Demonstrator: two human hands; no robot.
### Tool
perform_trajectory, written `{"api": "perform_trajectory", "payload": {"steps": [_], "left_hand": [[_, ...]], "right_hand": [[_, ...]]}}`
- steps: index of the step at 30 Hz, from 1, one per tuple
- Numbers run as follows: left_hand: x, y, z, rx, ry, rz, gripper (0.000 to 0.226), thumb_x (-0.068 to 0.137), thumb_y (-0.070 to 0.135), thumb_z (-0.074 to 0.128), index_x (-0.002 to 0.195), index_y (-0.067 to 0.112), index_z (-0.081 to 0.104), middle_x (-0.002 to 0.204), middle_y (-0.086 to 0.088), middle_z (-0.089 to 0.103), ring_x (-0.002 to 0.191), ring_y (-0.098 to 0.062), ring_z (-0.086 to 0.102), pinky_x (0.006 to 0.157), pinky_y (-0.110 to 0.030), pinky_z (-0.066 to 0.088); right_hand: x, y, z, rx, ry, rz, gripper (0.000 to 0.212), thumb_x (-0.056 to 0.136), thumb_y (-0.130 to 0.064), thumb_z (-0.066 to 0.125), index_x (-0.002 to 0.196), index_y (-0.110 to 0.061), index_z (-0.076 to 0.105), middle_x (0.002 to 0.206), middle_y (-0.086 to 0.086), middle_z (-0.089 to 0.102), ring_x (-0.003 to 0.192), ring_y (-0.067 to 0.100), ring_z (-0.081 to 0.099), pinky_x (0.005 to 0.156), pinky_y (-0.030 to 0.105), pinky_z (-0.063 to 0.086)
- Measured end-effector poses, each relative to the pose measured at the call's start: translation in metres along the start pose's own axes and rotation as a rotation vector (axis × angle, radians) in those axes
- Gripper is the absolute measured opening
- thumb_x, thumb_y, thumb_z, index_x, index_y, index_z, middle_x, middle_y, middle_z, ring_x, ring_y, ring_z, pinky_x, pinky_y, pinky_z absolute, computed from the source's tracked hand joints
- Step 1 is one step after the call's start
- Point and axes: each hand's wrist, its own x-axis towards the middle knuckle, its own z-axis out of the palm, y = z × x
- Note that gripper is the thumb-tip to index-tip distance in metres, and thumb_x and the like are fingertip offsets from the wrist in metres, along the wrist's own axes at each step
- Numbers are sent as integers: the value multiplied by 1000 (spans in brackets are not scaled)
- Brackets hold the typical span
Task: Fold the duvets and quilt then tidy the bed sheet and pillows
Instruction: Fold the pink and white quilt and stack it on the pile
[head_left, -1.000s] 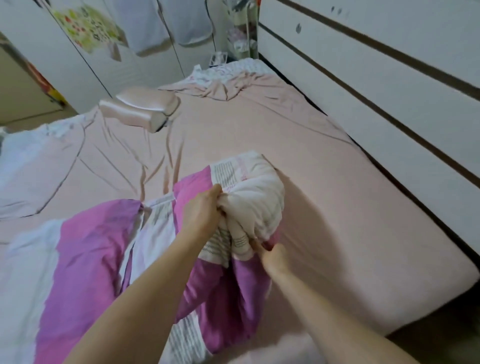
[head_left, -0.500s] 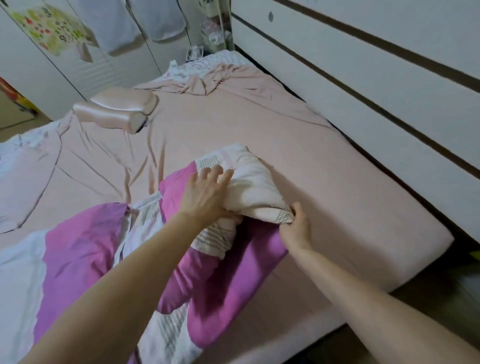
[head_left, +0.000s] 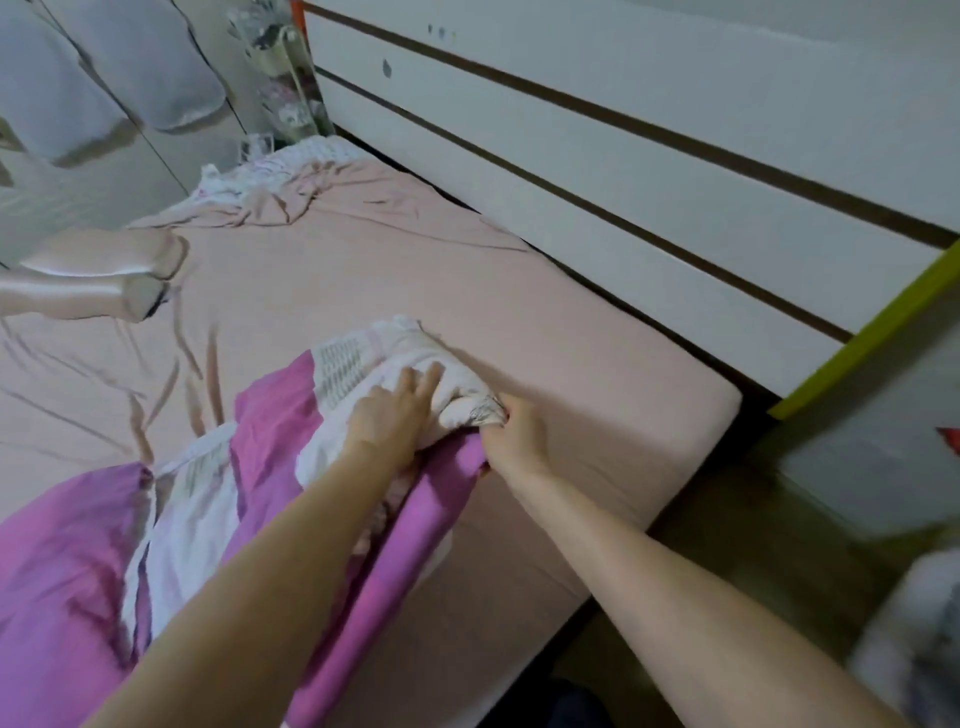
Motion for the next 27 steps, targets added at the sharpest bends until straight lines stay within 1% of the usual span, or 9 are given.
{"api": "perform_trajectory", "payload": {"steps": [2,5,8,11,13,15,19,24,27], "left_hand": [[0,-17,0,-70,53,-17,53,86,26,55,136,23,38,122,1,56,99,-28,64,74,-38,46],[-31,31,2,-141,-34,176,39,83,18,53,122,20,47,120,-2,58,106,-27,60,83,-37,45],[-33,40,15,-325,91,-134,64,84,33,58,137,6,36,135,-15,46,120,-38,47,93,-48,42],[-32,-11,20,-332,226,-242,56,78,12,59,131,11,44,129,-15,50,107,-40,52,79,-48,47],[-51,-5,26,-228,16,-21,51,79,8,54,128,20,48,126,-7,52,111,-36,53,82,-44,48],[-63,29,31,-214,-137,92,43,85,11,52,126,21,49,127,-5,54,117,-34,53,87,-39,47],[-34,32,17,-313,-67,-96,35,86,19,55,119,10,47,112,-11,61,103,-34,61,72,-36,42],[-60,73,14,-300,-172,149,31,86,17,50,117,13,51,115,-11,61,105,-32,59,80,-36,44],[-38,64,6,-438,-206,1,34,90,27,52,119,8,54,116,-14,61,106,-33,58,79,-34,42]], "right_hand": [[-10,24,-12,10,38,-16,22,78,-16,47,84,-7,67,85,17,69,79,24,63,63,32,38],[-28,58,-27,-273,-91,229,26,89,-18,49,100,-3,67,106,21,68,100,34,63,69,31,40],[11,-11,-8,-7,-32,-28,21,88,-14,54,95,-6,73,91,15,71,89,23,65,66,27,39],[2,11,-12,85,10,-104,31,79,0,50,94,-10,75,87,9,73,77,9,62,66,20,47],[-27,73,-29,-94,-62,93,30,77,-1,47,83,-11,74,78,14,71,66,19,66,63,33,56],[-24,75,-34,-196,-87,179,23,81,-6,51,81,-8,73,79,20,70,71,31,68,65,36,54],[-6,22,-27,41,58,-114,31,80,4,52,100,-6,74,95,0,71,86,8,61,71,19,45],[-33,103,-57,-289,-73,164,27,83,-9,47,89,-11,74,92,14,72,91,29,67,72,35,52],[-12,55,-36,-132,15,-38,28,85,0,50,100,-6,73,100,13,72,90,21,64,68,27,41]]}}
